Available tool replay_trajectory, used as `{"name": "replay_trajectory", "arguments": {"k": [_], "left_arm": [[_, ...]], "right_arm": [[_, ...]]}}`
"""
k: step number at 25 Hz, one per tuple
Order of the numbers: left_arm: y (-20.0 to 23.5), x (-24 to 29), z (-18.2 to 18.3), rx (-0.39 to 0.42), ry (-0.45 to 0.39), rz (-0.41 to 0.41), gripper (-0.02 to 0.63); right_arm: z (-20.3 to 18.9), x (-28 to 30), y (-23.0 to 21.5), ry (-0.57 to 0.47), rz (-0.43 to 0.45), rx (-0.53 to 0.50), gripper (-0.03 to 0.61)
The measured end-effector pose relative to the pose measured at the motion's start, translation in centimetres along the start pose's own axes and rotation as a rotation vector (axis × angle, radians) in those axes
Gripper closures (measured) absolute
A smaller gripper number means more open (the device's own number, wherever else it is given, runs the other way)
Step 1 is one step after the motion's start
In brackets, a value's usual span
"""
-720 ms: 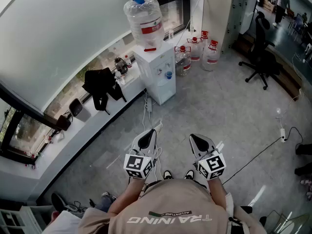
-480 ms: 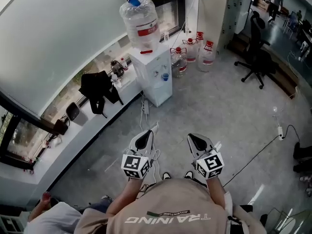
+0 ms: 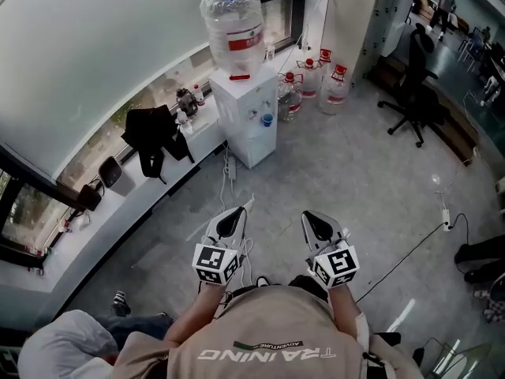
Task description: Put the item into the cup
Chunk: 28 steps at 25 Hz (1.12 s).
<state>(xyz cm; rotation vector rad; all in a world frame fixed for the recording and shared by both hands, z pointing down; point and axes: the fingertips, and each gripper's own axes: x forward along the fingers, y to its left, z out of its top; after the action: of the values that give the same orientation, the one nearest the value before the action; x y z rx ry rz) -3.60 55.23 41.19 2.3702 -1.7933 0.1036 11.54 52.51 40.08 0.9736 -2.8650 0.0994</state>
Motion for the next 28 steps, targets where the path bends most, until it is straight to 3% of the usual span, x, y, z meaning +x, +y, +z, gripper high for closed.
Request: {"name": "replay_trajectory", "arguments": {"k": [8, 14, 28], "left_arm": [[1.6, 2.7, -1.4, -0.025, 0.048, -0.021, 0.606], [1.8, 7.5, -1.1, -0.026, 0.053, -0.013, 0.606], [3.8, 18.7, 0.0, -0.061, 0.067, 0.101, 0.606]], "right_arm": [[-2.0, 1.6, -1.4, 0.063, -0.015, 0.027, 0.568], [-2.5, 3.7, -5.3, 0.056, -0.012, 0.052, 0.568], [-1.5, 11.0, -16.8, 0.052, 0.133, 0.034, 0.568]]}}
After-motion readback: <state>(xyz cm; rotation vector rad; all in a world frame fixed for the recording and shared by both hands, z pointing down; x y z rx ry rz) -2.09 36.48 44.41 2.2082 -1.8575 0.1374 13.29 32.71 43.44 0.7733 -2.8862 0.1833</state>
